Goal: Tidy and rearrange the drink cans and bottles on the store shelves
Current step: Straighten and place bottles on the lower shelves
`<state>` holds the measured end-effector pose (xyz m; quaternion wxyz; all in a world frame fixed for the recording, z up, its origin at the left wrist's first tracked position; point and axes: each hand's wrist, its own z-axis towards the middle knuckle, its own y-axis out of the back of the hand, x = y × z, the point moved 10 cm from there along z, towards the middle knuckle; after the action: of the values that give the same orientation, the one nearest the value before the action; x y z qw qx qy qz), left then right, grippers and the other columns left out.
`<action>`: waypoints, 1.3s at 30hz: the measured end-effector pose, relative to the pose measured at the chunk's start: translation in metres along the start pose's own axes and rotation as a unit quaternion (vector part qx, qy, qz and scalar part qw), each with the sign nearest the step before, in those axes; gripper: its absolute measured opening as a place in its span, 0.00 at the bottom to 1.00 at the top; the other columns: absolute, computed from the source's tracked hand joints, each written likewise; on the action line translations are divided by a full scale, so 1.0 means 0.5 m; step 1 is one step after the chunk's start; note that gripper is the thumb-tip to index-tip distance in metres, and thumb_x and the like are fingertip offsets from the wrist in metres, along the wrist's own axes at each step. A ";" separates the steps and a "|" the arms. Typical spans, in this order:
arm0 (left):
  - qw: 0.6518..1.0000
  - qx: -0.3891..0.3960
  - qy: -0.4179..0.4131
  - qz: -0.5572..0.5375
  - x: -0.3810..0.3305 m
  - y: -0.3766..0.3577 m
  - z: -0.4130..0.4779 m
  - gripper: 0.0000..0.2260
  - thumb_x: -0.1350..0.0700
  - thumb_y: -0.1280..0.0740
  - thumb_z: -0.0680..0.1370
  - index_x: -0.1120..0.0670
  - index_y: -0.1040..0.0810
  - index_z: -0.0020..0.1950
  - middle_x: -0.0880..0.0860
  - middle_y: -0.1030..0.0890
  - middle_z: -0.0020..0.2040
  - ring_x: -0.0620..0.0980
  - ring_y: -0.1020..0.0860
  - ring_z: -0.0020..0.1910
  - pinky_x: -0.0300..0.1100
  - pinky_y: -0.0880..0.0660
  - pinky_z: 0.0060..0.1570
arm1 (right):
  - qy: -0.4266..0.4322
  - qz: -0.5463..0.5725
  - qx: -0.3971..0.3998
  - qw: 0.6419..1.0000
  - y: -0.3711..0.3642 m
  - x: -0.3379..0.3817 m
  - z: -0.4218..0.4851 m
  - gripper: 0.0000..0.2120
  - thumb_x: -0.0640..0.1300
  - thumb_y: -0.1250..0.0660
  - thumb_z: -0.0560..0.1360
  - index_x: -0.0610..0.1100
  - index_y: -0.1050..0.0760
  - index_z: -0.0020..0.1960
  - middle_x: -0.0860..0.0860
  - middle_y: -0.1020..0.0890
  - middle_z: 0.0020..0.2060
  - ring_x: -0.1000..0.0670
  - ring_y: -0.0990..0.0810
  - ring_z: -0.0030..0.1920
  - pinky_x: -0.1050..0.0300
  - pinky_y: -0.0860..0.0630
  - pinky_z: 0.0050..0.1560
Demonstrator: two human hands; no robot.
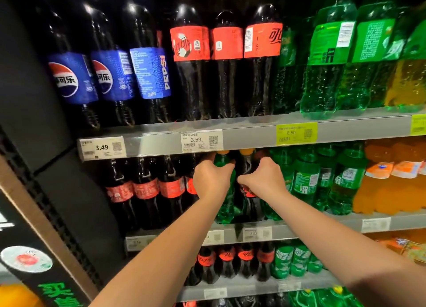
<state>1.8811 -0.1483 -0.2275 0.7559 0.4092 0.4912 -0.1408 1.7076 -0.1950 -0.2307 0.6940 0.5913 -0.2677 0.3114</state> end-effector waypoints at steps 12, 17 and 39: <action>0.979 0.051 -0.085 -0.177 -0.004 -0.011 -0.037 0.13 0.51 0.28 0.73 0.56 0.30 0.39 0.54 0.25 0.36 0.47 0.29 0.33 0.39 0.33 0.32 | 0.040 0.006 0.036 0.999 -0.010 -0.003 -0.014 0.18 0.43 0.25 0.62 0.47 0.35 0.39 0.50 0.25 0.40 0.45 0.23 0.44 0.55 0.28 0.39; 0.963 0.051 -0.113 -0.238 -0.005 0.018 -0.071 0.06 0.55 0.28 0.73 0.46 0.23 0.43 0.43 0.20 0.39 0.36 0.24 0.39 0.28 0.29 0.41 | 0.057 0.016 0.035 0.998 -0.008 -0.003 -0.026 0.20 0.43 0.24 0.62 0.46 0.32 0.46 0.49 0.22 0.43 0.45 0.22 0.45 0.53 0.25 0.43; 0.960 -0.017 -0.093 -0.263 0.033 0.134 -0.092 0.05 0.55 0.28 0.73 0.51 0.21 0.47 0.49 0.19 0.42 0.50 0.20 0.46 0.52 0.22 0.53 | -0.072 0.099 0.154 0.980 -0.094 0.035 0.000 0.18 0.43 0.23 0.66 0.35 0.23 0.51 0.43 0.21 0.48 0.45 0.23 0.47 0.56 0.27 0.46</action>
<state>1.9014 -0.0684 -0.2179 0.7415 0.2381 0.5112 -0.3635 1.7543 -0.1982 -0.2482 0.5394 0.6824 -0.3229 0.3729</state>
